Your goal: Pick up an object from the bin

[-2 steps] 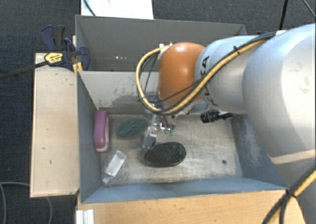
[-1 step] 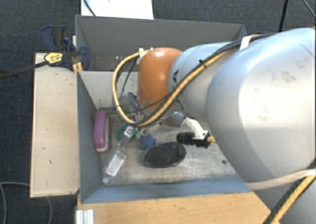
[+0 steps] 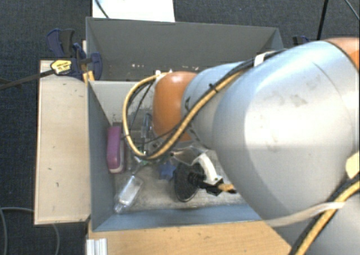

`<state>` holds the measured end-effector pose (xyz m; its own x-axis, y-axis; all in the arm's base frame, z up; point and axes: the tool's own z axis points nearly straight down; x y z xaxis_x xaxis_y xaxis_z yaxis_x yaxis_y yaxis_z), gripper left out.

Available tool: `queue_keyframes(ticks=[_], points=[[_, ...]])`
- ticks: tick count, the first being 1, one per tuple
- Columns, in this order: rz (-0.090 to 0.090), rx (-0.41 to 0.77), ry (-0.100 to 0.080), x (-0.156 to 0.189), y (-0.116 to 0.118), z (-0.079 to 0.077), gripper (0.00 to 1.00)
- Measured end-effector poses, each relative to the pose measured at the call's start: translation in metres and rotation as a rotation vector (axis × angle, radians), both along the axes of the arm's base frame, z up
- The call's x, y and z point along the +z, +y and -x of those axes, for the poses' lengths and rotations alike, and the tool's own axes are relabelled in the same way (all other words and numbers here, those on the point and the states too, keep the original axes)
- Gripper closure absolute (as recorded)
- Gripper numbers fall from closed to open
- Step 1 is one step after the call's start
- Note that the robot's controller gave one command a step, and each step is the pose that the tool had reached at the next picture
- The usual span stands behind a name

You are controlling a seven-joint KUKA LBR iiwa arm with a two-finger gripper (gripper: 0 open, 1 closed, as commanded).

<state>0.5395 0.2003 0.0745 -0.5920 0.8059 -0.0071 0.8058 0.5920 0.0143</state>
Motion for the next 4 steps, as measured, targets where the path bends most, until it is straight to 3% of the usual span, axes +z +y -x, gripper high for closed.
queue_keyframes(ticks=[1,2,3,4], points=[[0.009,0.104,0.005,-0.001,0.026,0.046,0.00],[0.012,0.095,0.003,-0.001,0.023,0.045,1.00],[0.001,0.096,0.009,0.069,0.023,0.042,1.00],[0.002,0.099,0.013,0.095,0.023,0.042,1.00]])
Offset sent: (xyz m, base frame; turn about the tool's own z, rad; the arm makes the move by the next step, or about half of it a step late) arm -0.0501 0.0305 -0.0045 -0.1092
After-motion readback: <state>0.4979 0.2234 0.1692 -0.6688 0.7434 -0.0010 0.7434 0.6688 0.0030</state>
